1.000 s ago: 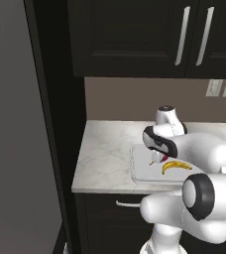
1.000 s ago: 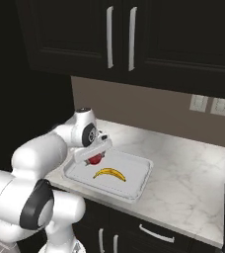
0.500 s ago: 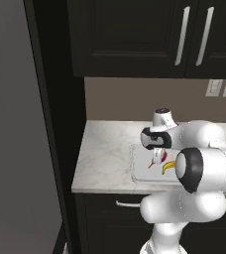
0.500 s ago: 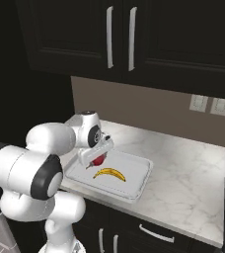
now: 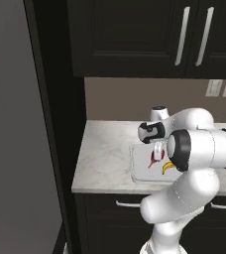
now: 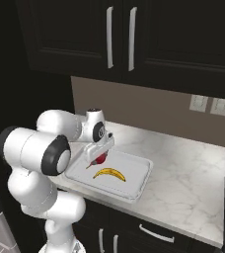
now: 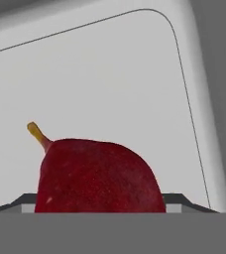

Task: Pick the pear and banana from the fridge and place them inside the tupperware on the counter.

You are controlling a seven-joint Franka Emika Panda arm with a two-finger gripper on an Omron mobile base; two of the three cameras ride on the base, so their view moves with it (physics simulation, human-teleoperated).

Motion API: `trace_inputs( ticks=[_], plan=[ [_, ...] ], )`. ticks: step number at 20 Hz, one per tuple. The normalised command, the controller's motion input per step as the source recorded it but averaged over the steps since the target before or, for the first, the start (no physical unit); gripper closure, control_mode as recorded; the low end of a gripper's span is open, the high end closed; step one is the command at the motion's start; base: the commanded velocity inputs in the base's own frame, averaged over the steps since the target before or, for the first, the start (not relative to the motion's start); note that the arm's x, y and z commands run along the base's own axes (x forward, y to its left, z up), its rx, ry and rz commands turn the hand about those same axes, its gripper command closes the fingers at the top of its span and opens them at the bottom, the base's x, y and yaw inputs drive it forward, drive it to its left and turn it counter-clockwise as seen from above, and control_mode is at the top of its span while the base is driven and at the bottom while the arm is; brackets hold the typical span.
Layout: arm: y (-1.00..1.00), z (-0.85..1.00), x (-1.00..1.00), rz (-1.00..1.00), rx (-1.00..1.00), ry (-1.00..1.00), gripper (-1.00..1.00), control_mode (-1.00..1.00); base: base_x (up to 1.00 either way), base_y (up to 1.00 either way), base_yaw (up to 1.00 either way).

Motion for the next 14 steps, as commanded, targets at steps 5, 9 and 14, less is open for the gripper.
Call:
trace_inputs(
  ticks=[5,9,14],
  plan=[
    [0.0,-0.32,0.0,0.08,0.0,0.0,-1.0,-1.0,0.0,0.0,0.0],
    [0.0,-0.19,-0.07,0.01,0.0,0.0,-1.0,-1.0,0.0,0.0,0.0],
    [-0.04,0.03,-0.3,0.0,0.0,-0.07,-1.0,-1.0,0.0,0.0,0.0]
  ],
)
